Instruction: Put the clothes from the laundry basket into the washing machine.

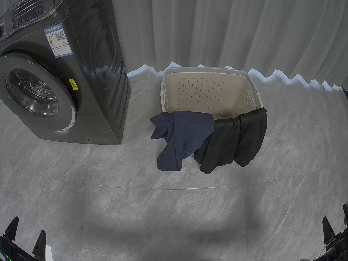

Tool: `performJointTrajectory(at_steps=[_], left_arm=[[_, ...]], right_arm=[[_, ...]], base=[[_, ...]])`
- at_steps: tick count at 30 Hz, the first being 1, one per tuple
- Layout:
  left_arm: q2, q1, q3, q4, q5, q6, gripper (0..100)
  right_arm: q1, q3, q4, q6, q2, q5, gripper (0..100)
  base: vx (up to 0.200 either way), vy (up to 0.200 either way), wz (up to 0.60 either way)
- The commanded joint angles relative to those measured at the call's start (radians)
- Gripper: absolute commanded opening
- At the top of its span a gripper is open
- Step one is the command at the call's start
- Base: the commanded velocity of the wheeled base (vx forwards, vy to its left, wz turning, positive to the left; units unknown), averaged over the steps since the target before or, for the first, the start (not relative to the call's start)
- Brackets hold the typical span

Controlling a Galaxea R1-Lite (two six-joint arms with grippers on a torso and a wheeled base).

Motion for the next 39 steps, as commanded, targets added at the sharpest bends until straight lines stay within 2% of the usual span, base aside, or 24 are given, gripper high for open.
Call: performJointTrajectory(at_steps=[1,4,10,31,39], left_arm=[[-0.016,0.000,0.018,0.001,0.000,0.000,100],[-0.016,0.000,0.018,-0.001,0.000,-0.001,100],[-0.016,0.000,0.018,0.001,0.000,0.000,100],[-0.016,0.000,0.018,-0.001,0.000,-0.003,100],[-0.016,0.000,0.018,-0.001,0.000,-0.001,100]], right_arm=[[0.000,0.016,0.000,0.000,-0.016,0.000,100],[0.000,0.016,0.000,0.000,-0.016,0.000,100],[0.000,0.016,0.000,0.000,-0.016,0.000,100],[0.000,0.016,0.000,0.000,-0.016,0.000,100],[0.000,0.016,0.000,0.000,-0.016,0.000,100]], base=[[0.000,-0.200,0.00],[0.000,-0.200,0.00],[0.000,0.000,0.00],[0.200,0.000,0.00],[0.000,-0.050,0.00]])
